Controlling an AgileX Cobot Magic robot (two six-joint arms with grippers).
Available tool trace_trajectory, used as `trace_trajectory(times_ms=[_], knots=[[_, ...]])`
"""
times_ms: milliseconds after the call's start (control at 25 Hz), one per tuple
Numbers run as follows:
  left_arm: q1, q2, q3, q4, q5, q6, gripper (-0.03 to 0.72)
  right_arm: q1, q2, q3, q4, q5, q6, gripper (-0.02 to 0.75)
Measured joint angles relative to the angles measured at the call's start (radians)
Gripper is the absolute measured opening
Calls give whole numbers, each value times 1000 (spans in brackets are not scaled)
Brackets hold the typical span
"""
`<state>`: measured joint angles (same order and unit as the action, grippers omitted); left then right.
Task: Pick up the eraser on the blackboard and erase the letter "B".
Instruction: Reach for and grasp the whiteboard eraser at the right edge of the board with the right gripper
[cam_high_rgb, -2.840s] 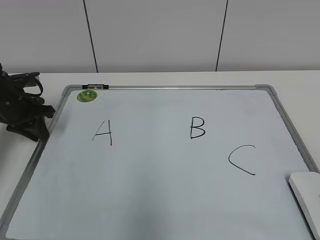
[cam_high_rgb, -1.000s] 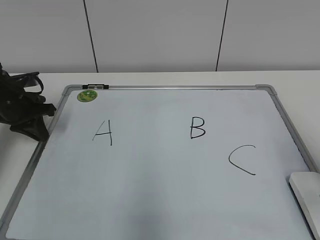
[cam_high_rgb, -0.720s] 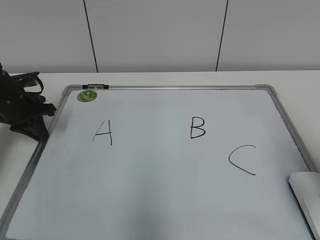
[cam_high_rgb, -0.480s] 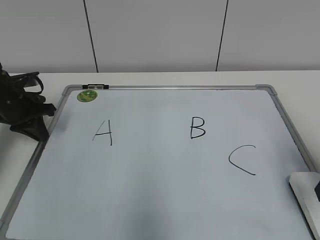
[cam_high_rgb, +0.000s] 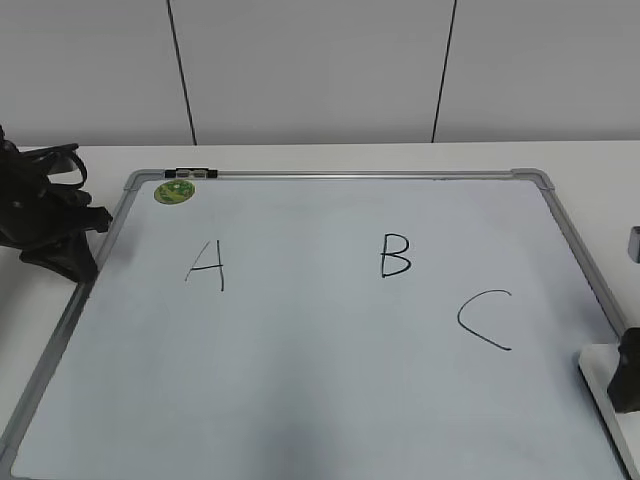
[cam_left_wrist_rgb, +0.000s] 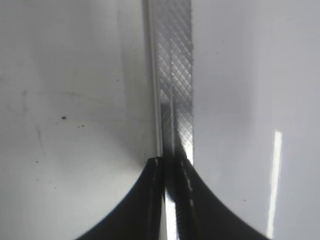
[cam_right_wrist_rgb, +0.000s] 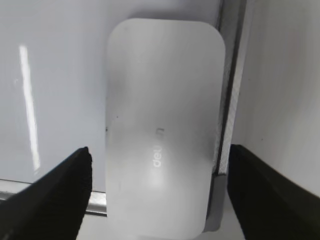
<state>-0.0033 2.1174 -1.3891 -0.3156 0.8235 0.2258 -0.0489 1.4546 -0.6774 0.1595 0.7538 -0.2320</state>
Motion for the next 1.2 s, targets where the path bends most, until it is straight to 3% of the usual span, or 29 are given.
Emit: trace_trajectory(times_ms=[680,920,1200], knots=[[0,0,0,0,0,0,31,32,135,-8,-12,-80,-1,627],[0,0,0,0,0,0,30,32,140,-8,-12,-83,1,545],[0,0,0,0,0,0,30,32,140,-78,-14,48,9,543]])
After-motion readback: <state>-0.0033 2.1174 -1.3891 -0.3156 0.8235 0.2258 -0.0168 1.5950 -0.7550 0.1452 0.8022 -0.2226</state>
